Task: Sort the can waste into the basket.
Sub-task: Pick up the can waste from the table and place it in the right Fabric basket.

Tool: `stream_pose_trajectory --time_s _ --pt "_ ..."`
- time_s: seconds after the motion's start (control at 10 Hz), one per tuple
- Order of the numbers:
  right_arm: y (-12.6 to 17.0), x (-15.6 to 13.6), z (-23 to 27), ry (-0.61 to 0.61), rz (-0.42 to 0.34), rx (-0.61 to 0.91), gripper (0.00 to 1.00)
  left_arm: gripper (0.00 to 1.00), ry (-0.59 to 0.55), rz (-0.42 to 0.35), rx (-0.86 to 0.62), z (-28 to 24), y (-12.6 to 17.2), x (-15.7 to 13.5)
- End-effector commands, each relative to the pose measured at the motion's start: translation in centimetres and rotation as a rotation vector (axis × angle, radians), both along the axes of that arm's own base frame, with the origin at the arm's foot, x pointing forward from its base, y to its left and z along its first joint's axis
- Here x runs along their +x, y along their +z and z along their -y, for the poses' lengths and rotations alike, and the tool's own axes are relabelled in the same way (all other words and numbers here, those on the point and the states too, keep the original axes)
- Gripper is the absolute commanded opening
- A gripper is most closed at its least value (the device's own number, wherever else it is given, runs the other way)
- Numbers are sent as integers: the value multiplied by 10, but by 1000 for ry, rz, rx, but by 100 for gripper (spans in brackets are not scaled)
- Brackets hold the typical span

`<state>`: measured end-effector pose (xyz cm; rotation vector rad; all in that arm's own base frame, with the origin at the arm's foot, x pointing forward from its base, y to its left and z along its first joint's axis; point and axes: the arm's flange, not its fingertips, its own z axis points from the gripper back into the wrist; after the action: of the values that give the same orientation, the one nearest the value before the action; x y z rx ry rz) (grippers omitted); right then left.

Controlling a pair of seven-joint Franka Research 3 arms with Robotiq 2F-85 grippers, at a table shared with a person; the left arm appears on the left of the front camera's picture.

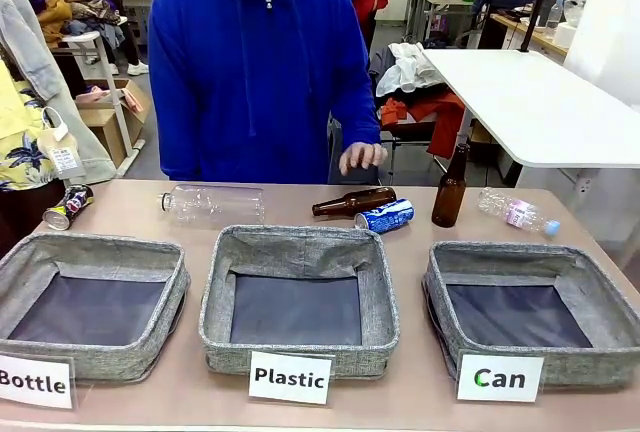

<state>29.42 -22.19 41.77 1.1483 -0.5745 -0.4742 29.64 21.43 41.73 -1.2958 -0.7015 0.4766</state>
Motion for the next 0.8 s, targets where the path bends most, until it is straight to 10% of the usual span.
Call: stream_pose_trajectory --time_s 0.0,0.3,0.7 --pt "6 1 1 4 35 -1 100 100 -23 24 25 -4 0 -5" --pt "4 0 -3 13 -1 -8 100 100 -23 24 25 -4 0 -5" --pt "71 70 -171 242 -35 -569 100 100 -23 24 25 -4 0 -5"
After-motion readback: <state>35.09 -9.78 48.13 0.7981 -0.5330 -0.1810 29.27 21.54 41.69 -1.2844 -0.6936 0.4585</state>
